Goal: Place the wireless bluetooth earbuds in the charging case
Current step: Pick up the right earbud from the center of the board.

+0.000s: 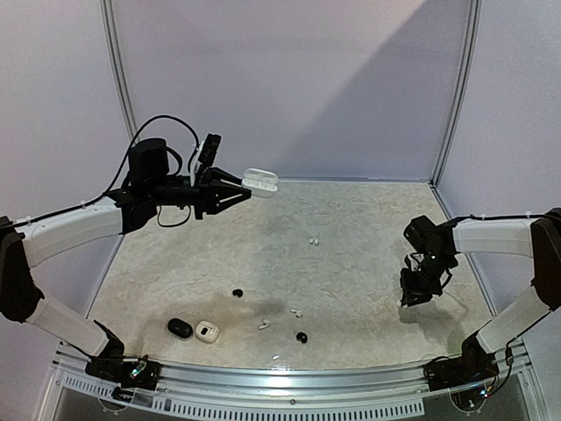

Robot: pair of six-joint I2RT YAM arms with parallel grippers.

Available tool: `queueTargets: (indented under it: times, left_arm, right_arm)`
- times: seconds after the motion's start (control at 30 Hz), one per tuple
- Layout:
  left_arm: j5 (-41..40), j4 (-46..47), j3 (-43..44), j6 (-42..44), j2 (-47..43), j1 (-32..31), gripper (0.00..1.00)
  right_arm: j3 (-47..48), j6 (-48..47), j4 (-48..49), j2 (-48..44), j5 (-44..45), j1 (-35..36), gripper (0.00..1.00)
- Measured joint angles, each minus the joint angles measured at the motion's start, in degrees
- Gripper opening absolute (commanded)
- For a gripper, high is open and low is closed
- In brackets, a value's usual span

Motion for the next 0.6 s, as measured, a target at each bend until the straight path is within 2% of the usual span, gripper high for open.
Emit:
queueTargets:
  times: [0.6]
  left_arm:
    - [-0.02,-0.90,0.00,2.27,-0.09,0.11,0.00]
  right_arm:
    - [0.96,1.55,-2.73,1.36,0.11,2.10,0.14]
